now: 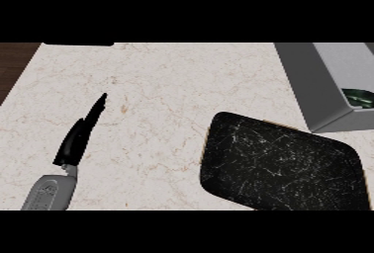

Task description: Pick the eggplant from the tray and place it in the cardboard box

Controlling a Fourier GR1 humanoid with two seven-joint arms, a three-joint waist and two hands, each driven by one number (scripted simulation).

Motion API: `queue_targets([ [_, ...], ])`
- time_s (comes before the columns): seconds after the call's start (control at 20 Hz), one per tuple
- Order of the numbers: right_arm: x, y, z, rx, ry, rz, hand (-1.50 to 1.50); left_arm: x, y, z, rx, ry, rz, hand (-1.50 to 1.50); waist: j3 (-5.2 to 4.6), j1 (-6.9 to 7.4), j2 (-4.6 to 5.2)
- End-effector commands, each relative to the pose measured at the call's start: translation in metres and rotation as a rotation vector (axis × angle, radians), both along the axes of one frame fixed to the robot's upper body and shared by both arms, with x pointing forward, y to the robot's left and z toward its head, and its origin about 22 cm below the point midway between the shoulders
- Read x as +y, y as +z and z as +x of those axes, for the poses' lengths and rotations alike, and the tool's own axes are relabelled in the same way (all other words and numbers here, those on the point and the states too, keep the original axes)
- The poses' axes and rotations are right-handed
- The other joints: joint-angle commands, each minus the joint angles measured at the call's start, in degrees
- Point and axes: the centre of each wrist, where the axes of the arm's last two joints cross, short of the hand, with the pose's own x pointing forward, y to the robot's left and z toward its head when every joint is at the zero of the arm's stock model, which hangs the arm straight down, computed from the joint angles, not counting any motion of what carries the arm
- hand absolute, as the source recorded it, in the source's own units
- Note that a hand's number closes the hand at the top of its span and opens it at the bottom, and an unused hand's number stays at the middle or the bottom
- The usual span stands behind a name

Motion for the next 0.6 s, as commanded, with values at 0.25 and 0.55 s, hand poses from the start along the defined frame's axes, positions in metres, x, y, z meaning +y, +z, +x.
queue_targets([
  [0.25,-0.007,-0.004,0.009,-0.315,0.079,0.477,-1.5,-0.01,0.01,0.012,0.002,-0.004,-0.02,0.0,0.07,-0.26,0.07],
  [0.55,-0.041,-0.002,-0.009,-0.353,-0.052,0.697,-1.5,0.014,-0.001,-0.006,-0.01,-0.019,0.015,0.0,0.07,0.46,0.26],
])
